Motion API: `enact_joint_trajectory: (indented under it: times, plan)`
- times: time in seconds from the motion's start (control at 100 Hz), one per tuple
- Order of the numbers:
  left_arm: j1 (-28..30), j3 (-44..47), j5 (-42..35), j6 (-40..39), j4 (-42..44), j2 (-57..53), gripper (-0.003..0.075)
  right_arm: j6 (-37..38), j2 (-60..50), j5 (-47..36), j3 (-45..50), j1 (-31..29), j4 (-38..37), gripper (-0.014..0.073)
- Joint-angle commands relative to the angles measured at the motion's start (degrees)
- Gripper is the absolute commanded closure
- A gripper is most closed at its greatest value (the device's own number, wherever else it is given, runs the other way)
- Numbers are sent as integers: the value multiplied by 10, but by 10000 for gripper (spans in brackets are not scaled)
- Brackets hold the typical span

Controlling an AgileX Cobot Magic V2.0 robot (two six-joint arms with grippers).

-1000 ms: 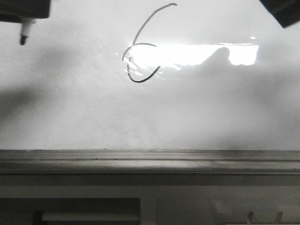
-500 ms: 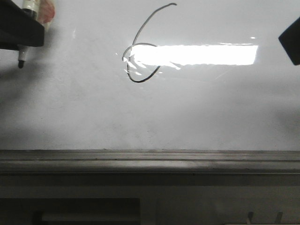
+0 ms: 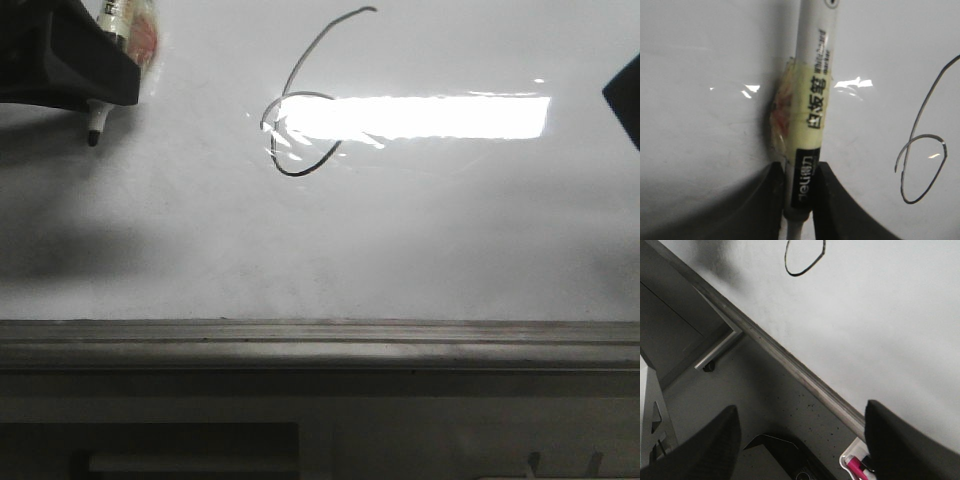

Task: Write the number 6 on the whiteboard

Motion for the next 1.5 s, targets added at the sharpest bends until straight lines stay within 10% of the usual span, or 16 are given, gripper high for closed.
enact_joint_trajectory:
  times: [0.0,0.83,1.19,1.49]
  plan:
    - [-1,-20,-2,-3,2,-6,741,0,-4,-10,-15,-5,26,126]
    - [-1,-20,-4,-3,-31,7,732,0,-4,5,-15,-5,26,126]
    - [-1,-20,-24,0,-28,5,183,0,-4,0,-15,-5,26,126]
    - [-2,-20,-50,110,-38,-74,150,0,-5,0,-15,-5,21,126]
